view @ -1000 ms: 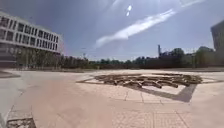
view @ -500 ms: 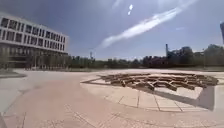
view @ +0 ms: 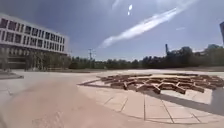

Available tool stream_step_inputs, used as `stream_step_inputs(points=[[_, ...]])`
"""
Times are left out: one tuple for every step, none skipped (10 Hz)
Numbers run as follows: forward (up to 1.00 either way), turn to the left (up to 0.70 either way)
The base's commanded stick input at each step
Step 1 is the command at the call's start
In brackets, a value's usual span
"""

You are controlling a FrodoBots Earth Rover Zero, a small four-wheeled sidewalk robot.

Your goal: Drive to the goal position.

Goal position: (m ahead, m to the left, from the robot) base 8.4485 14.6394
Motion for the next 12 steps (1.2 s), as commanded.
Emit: stream_step_inputs(points=[[0.70,-0.01],[0.70,0.18],[0.70,0.34],[0.70,0.34],[0.70,0.34],[0.70,0.34],[0.70,0.34],[0.70,0.34],[0.70,0.18],[0.70,0.00],[0.70,-0.01],[0.70,0.01]])
